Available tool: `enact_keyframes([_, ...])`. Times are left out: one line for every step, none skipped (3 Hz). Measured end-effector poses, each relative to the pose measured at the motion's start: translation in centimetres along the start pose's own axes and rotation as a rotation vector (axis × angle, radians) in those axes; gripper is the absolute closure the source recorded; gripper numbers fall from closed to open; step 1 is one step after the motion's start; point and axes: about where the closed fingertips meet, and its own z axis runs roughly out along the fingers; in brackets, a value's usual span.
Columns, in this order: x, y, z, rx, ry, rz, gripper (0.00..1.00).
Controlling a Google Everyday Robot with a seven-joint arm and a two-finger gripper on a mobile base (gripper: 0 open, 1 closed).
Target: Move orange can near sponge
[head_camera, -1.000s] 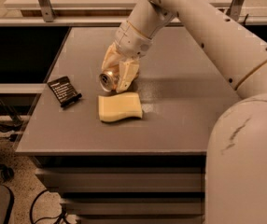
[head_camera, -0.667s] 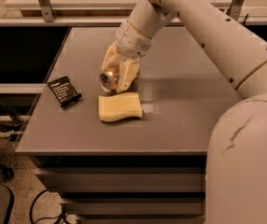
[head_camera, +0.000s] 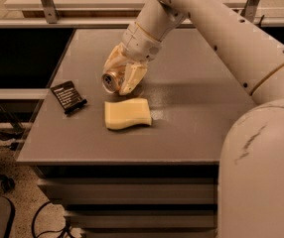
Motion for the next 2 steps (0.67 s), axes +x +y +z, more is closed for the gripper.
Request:
enact_keyframes([-0.05, -0.02, 0.10, -0.005, -0.003, -0.003, 0.00])
enact_keyframes([-0.10, -0.07, 0.13, -0.005, -0.005, -0.005, 0.00])
